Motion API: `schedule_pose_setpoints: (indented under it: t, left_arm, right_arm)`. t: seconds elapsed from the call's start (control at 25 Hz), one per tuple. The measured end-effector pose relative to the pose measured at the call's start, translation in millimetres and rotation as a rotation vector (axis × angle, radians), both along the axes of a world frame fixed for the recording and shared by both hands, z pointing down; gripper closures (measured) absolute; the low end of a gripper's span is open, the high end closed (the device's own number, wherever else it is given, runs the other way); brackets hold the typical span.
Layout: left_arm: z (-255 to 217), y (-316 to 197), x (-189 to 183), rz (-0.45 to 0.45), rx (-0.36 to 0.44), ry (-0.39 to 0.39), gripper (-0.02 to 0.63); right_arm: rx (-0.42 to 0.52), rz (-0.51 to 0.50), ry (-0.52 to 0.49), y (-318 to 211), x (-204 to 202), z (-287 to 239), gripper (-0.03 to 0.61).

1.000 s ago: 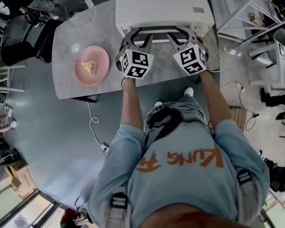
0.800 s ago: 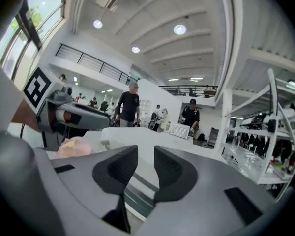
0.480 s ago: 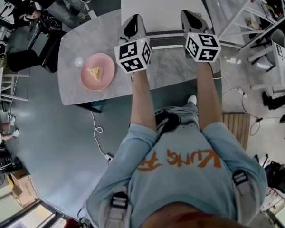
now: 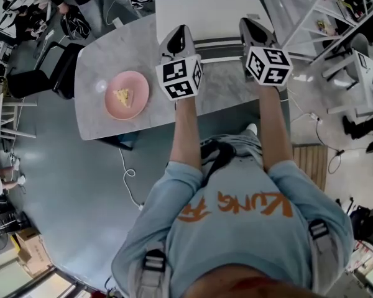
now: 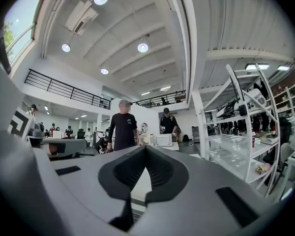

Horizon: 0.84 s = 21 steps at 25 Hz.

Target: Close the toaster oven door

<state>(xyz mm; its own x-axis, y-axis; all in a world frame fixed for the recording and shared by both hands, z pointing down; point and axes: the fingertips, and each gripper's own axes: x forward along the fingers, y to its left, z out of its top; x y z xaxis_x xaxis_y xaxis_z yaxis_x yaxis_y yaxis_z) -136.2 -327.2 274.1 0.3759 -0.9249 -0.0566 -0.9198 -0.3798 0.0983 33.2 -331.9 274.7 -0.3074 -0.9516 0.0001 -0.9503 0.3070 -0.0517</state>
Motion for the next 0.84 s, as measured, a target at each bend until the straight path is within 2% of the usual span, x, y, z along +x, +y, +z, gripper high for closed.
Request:
schedule_pose_setpoints:
  t: [0.28,0.84]
  left_arm:
    - [8.7,5.9,4.0,0.003,-0.008,0.004,0.612]
    - [21.1,22.6,-5.0,-0.014,-0.026,-0.025,0.612]
  right_arm:
    - [-0.012,-0.002,0.058,11.5,5.3,9.3,0.581]
    - [-0.013,-0.052,0.061,23.4,-10.3,17.0,0.581]
